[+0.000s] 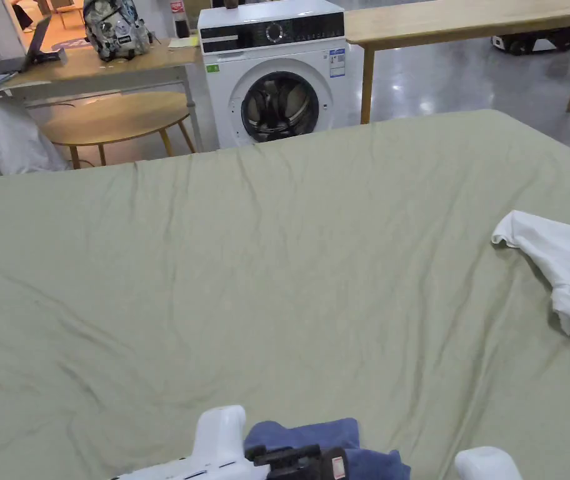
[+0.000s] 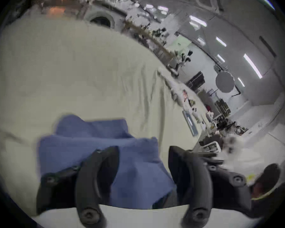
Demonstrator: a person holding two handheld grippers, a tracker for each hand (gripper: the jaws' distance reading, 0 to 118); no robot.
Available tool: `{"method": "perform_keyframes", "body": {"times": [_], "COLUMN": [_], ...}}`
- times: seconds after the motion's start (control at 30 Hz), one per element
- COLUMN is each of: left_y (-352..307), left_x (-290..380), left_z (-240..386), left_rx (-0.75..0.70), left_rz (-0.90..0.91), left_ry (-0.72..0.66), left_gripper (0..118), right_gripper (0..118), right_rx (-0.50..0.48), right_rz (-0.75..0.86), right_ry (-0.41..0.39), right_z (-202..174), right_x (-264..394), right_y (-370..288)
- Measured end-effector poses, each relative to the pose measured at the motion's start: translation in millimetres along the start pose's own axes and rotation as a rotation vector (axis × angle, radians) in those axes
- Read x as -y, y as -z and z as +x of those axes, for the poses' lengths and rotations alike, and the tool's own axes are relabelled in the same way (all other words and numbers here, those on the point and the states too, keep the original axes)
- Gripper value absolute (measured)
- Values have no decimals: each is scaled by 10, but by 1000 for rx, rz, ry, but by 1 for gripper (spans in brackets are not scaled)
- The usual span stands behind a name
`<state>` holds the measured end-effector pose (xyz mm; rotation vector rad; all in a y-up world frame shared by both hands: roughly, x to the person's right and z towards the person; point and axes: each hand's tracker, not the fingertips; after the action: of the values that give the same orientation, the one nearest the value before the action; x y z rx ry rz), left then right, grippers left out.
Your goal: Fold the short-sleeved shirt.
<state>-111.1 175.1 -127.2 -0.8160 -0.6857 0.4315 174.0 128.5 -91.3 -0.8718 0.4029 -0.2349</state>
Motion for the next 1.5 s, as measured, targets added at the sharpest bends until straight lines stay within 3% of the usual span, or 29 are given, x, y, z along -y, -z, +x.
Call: {"method": "perform_keyframes", "body": {"times": [0.1, 0.23, 0.37, 0.5, 0.57, 0.63, 0.73, 0.83, 0.9, 1.1, 1.2, 1.27, 1.3, 1.37, 1.5], "left_y": [-554, -816, -461, 95, 140, 142, -4, -555, -1184, -3089, -3484, -3497, -3410, -3444, -3888], "left_x": [-3, 119, 294, 486, 524, 515, 460, 331, 254, 185, 105, 20, -31, -49, -200], "left_z": [-340, -834, -1166, -1288, -1270, -1256, -1278, -1325, -1483, -2394, -2775, -2936, -2891, -2934, -2697], "left_rx": [-38, -59, 91, 110, 195, 115, 149, 182, 43, -329, -443, -492, -541, -601, -877], "left_rz": [63, 104, 62, -111, -31, -31, -5, 102, 187, 364, 391, 329, 313, 352, 449], "left_ry": [-60, -175, -340, -326, -377, -384, -421, -417, -350, -388, -467, -436, -440, -454, -404], "left_gripper": [72, 72, 72, 72, 52, 35, 26, 25, 24, 24, 24, 24, 29, 56, 60], "right_gripper": [0, 0, 0, 0, 0, 0, 0, 0, 0, 0, 0, 0, 0, 0, 0], "right_rx": [134, 107, 106, 93, 98, 99, 75, -4, -42, -130, -131, -127, -124, -118, -73], "right_rz": [-168, -169, -168, -175, -177, -174, -142, -17, 28, 22, -3, -13, -14, -13, 62], "right_ry": [-21, 13, 16, 50, 46, 43, 60, 83, 82, 65, 75, 84, 89, 92, 44], "right_z": [16, 46, 62, 92, 84, 82, 56, -59, -145, -265, -257, -236, -228, -204, -140], "right_x": [-82, -148, -119, -142, -142, -144, -168, -253, -311, -341, -319, -298, -291, -286, -347], "right_y": [406, 384, 378, 367, 371, 349, 245, 55, -15, 32, 105, 111, 102, 49, -130]}}
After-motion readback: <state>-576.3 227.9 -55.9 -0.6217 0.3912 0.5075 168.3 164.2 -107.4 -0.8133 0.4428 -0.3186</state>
